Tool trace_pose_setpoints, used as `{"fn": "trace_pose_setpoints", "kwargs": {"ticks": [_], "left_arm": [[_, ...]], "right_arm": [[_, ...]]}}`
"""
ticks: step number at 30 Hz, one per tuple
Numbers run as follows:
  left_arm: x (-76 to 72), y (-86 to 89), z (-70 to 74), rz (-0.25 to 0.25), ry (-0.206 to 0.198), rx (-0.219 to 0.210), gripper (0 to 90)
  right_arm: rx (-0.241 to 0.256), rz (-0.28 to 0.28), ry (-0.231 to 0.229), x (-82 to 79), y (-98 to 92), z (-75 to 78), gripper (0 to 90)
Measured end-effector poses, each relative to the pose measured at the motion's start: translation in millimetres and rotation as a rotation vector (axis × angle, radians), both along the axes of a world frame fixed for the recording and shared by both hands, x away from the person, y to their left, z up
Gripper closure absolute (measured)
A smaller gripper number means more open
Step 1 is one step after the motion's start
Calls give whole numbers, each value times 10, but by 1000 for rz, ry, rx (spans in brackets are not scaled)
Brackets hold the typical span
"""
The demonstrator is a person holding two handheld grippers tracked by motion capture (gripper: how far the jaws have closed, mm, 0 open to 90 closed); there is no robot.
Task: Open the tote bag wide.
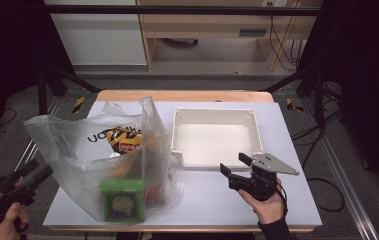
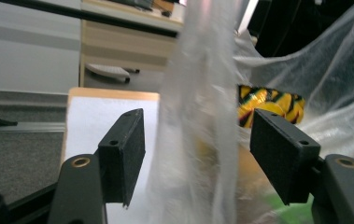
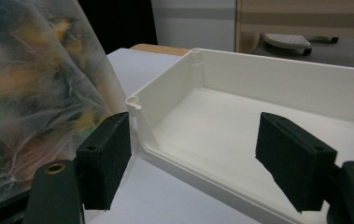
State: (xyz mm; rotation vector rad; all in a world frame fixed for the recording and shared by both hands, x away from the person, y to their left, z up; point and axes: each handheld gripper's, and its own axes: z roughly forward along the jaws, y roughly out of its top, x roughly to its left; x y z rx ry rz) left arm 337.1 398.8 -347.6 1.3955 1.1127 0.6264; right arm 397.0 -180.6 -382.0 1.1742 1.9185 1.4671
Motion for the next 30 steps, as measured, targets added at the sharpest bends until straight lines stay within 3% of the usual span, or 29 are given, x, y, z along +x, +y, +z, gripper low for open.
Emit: {"fn": "trace_pose_setpoints", "kwargs": {"ticks": [5, 8, 12, 13, 18, 19, 25, 27, 30], "left_arm": [[49, -187, -27, -45, 32, 49, 378], [102, -291, -88, -45, 65, 101, 455], [138, -309, -144, -44, 96, 106, 578], [145, -311, -162, -56, 104, 99, 615], [165, -359, -208, -80, 131, 112, 741], [166, -367, -211, -86, 135, 112, 764], [153, -373, -218, -98, 144, 106, 841], [147, -376, -220, -110, 145, 103, 869], [141, -387, -221, -119, 145, 104, 878]], "right_arm": [[-1, 31, -3, -4, 86, 37, 303], [4, 79, -14, -20, 236, 91, 344], [-5, 124, -30, -41, 395, 137, 382], [4, 163, -36, -49, 513, 174, 405], [21, 240, -40, -59, 754, 250, 415], [27, 267, -46, -59, 871, 288, 401], [64, 345, -45, -52, 1132, 386, 388], [60, 379, -46, -53, 1283, 420, 406], [50, 386, -46, -48, 1368, 420, 452]]}}
